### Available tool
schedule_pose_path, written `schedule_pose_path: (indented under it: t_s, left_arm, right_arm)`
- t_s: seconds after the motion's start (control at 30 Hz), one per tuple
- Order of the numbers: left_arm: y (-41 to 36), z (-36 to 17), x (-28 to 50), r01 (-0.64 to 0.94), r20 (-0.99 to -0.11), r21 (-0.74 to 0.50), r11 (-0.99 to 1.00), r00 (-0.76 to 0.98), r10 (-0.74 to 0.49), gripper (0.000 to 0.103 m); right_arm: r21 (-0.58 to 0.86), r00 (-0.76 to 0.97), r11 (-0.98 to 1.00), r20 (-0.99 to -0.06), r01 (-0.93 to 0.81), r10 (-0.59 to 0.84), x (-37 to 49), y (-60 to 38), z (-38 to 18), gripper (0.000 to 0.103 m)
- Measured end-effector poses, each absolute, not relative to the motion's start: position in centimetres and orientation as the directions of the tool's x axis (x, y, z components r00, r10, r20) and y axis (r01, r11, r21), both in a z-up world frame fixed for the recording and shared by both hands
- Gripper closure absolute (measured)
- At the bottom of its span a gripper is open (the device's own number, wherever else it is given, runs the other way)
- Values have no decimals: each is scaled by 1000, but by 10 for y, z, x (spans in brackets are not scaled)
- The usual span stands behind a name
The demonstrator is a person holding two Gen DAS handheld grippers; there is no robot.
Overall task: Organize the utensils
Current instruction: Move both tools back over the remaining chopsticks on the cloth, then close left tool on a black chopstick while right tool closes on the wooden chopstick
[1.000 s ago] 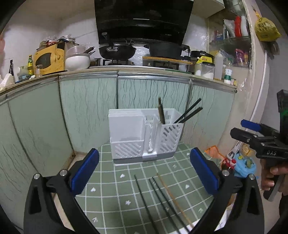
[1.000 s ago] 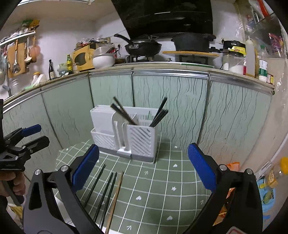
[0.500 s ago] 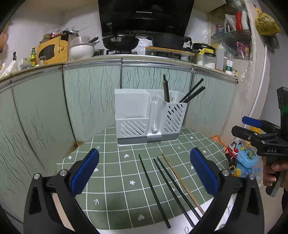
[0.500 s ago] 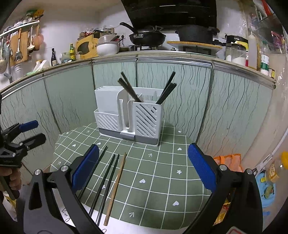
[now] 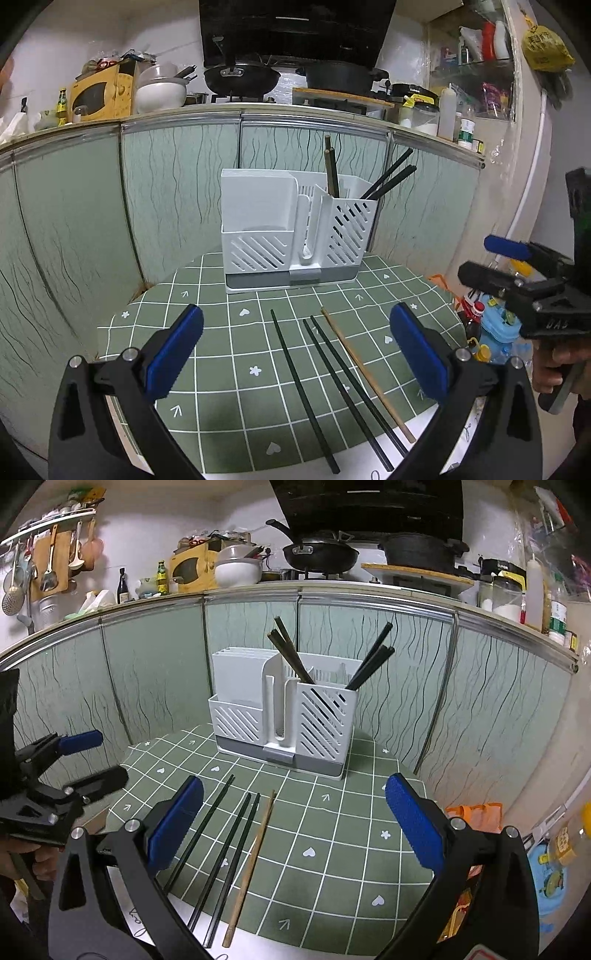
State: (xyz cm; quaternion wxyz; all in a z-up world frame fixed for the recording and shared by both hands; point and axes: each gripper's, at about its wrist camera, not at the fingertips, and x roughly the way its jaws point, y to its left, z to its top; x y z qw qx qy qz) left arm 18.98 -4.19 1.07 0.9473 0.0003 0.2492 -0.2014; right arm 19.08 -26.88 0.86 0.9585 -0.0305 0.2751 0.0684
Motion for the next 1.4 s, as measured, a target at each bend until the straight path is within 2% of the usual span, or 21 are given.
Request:
schedule_pose_path:
  t_s: [0.53,0.87,1.1,1.13,1.23,1.3,1.4]
  left_arm:
    - [-22,-6,168,315,-445,-58,947,841,-307,5]
    - [-32,-50,154,319,-496,-12,948,821,-283,5]
    - [-45,-81,146,335,-533,-2,942,797,-284,5]
    - [-47,-84,145,332,-533,9,943,800,-276,6]
    - [-55,-100,145,347,-557,34,937,785,-270,22]
    - [-57,-107,147,345,-571,30,938,776,-267,25]
    - [-60,-115,149,351,-584,15,936,763,-276,32]
  right_arm:
    - [-48,837,994,-545,-94,53,166,-274,-31,8]
    - [-14,804,992,-587,-129,96,153,-263,-67,8]
    - [-54,796,989,-600,-138,78,143,-254,-88,8]
    - [-62,794,988,-603,-140,75,142,-252,-93,8]
    - [-80,782,988,-621,-133,55,143,-249,-106,11]
    - [-85,773,990,-634,-111,32,145,-250,-113,12]
    - [-72,755,992,-654,-107,34,148,-250,-122,20]
